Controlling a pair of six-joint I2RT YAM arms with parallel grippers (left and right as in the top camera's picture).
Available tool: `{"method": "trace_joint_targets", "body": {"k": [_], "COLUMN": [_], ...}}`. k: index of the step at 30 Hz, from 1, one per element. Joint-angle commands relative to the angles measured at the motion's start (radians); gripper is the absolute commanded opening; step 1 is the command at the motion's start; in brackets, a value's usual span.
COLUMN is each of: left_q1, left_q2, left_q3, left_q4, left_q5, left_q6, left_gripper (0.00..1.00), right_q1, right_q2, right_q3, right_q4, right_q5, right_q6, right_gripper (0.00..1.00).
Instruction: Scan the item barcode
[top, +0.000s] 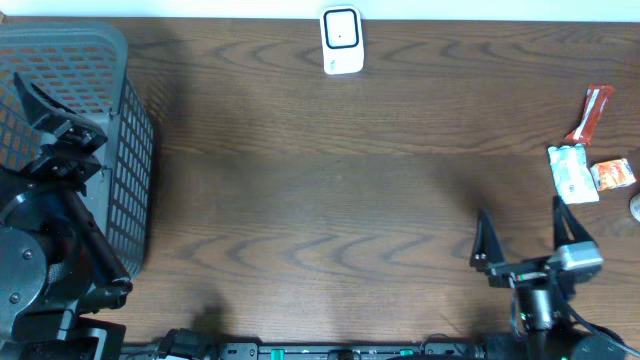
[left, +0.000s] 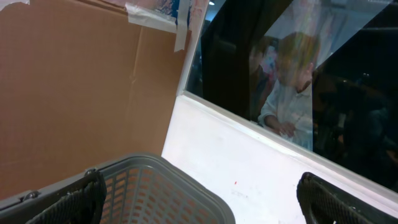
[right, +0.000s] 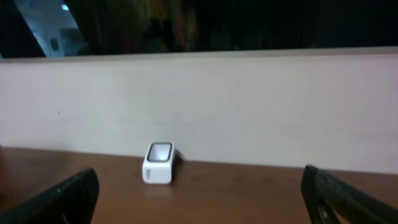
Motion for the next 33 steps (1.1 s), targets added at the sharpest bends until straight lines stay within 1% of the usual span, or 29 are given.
{"method": "trace_joint_targets", "body": {"k": [1,7,18,26,33], "left_q1": [0.003,0.003,0.003,0.003,0.003], "left_q2": [0.0,0.0,0.0,0.0,0.0], "left_q3": [-0.005,-0.005,-0.005,-0.005,-0.005], "left_q4": [0.002,0.002,0.002,0.002,0.002], "left_q5": [-0.016,-0.016,-0.016,-0.016,-0.016], "left_q6": [-0.009,-0.009,-0.009,-0.009,-0.009], "left_gripper": [0.98,0.98,0.98,0.98,0.98], "right_q1": [0.008,0.013,0.014,0.014,0.014], "right_q2": [-0.021,-0.02,-0.02,-0.02,-0.02], "right_q3": [-0.113,-0.226,-0.375,-0.426,-0.429], "right_q4": [0.063,0.087,0.166,0.166,0.166], "right_q5": [-0.005,-0.003,0.016,0.019,0.019], "right_q6": [-0.01,-0.01,-0.01,-0.01,-0.01], "right_gripper": [0.99,0.99,0.99,0.99,0.99]}}
